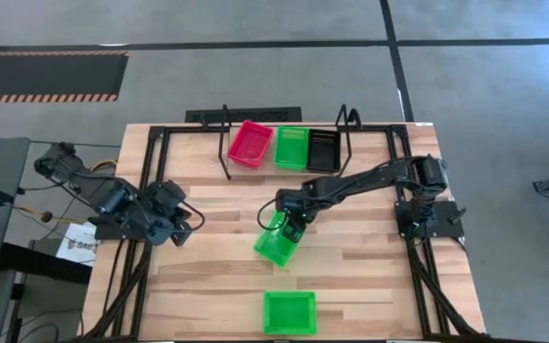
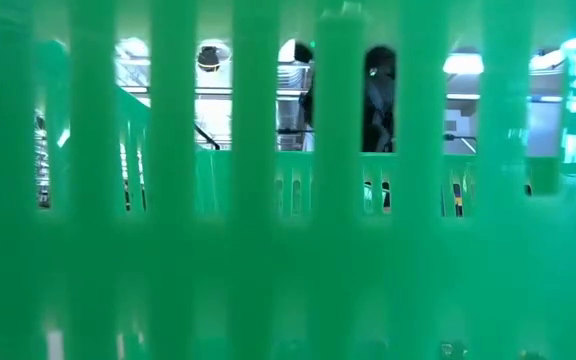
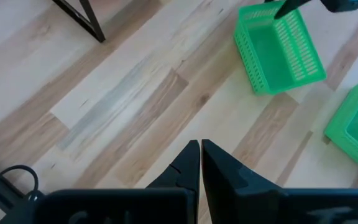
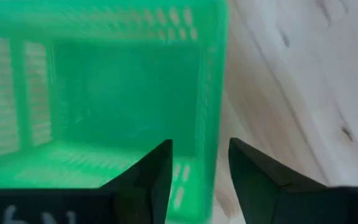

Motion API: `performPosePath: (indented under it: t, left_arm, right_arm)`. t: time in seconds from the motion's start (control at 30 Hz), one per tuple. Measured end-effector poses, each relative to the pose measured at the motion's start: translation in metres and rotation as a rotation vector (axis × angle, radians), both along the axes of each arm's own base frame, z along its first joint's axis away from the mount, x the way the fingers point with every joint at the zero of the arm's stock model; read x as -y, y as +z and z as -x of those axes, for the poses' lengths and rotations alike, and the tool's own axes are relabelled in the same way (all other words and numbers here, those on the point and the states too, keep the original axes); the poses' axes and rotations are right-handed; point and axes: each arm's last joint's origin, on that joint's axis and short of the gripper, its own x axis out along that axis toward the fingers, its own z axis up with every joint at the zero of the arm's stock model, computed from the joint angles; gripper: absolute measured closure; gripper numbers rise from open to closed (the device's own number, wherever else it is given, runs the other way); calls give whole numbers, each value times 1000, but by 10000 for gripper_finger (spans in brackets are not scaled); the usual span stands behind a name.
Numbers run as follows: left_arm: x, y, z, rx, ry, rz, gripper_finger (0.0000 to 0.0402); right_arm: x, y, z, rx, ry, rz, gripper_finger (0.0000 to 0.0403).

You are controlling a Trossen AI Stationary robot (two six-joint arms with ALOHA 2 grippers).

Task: Stack baskets on shelf by color
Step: Stack the left green bin on top of the other green bin on the shelf

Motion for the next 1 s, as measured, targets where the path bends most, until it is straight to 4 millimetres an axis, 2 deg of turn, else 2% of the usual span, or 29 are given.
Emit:
performPosePath:
  t: [0.17,0.23,0.37,0.4,0.53,0.63,0.77,0.9,1.0]
  left_arm:
    - [0,0,0,16,20,2,400]
    - [0,0,-1,19,27,5,400]
    - [0,0,-1,23,36,8,400]
    - [0,0,-1,23,36,8,400]
    - [0,0,-1,22,30,4,400]
    - [0,1,-1,20,23,0,400]
    - [0,0,-1,12,3,-7,400]
    - [0,1,0,2,-39,-33,400]
    - [-1,1,-1,4,-50,-57,400]
  right_arm:
    - [-1,-12,-3,-32,36,-12,242]
    - [-1,-18,-5,-53,37,-12,270]
    - [-1,-19,-5,-57,53,-11,371]
    - [-1,-19,-5,-54,55,-12,386]
    - [-2,-5,-11,-11,52,-17,395]
    - [-2,33,-22,62,68,-2,396]
    - [6,106,-26,165,133,106,398]
    - [34,176,-16,225,153,224,399]
    - [64,217,0,283,153,296,400]
